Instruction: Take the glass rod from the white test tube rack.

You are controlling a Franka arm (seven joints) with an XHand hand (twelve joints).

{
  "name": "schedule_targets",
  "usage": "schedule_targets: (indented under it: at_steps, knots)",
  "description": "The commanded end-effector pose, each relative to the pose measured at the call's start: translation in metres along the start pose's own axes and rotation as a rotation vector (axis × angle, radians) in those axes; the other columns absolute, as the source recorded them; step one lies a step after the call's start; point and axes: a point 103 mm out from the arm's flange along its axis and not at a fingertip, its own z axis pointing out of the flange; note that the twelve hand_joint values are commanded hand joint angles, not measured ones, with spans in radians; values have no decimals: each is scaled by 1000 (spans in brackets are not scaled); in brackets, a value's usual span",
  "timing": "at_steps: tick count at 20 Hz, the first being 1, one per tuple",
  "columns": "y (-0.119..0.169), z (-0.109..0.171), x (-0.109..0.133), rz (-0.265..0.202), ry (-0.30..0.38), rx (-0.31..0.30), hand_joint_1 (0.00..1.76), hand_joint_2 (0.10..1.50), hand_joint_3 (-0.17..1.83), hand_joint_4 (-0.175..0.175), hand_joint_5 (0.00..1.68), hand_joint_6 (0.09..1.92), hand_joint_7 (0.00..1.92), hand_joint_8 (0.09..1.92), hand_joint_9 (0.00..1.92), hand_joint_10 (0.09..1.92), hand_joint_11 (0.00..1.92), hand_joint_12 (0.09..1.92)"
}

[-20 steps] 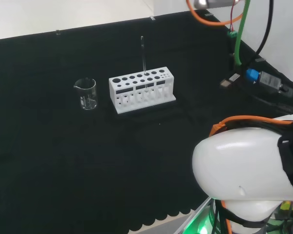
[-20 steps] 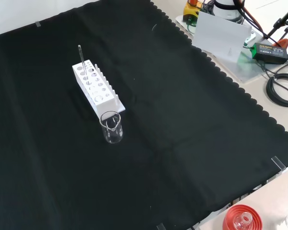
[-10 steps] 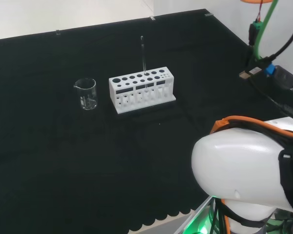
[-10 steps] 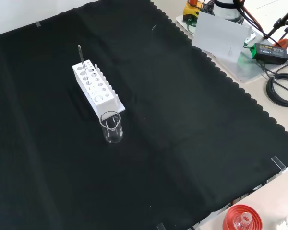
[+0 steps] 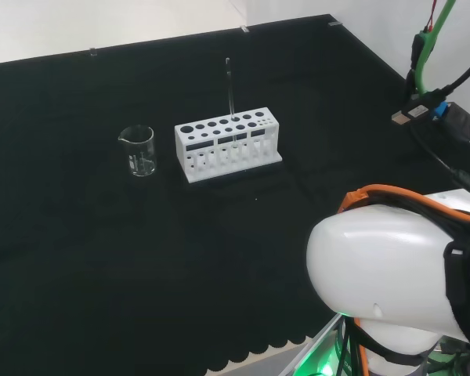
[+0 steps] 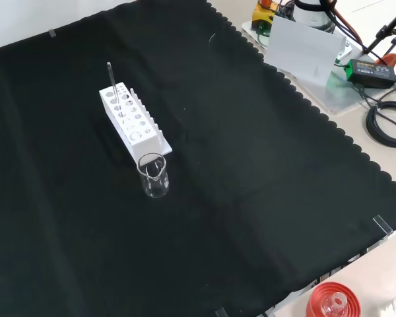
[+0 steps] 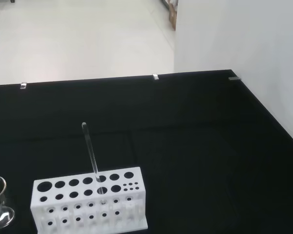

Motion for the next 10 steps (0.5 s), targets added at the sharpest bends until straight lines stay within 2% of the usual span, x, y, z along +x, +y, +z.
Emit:
schedule_targets:
  at_steps: [1, 4, 10]
  knots:
    - [3, 1, 2, -15, -4, -7, 417, 975, 334, 23, 170, 87, 0, 436, 27, 849, 0, 1255]
    - [6, 1, 3, -23, 0, -5, 416, 974, 337, 22, 184, 87, 0, 516, 66, 912, 0, 1413]
    - [23, 6, 12, -40, 39, 6, 426, 965, 353, 17, 213, 87, 0, 666, 141, 957, 0, 1515]
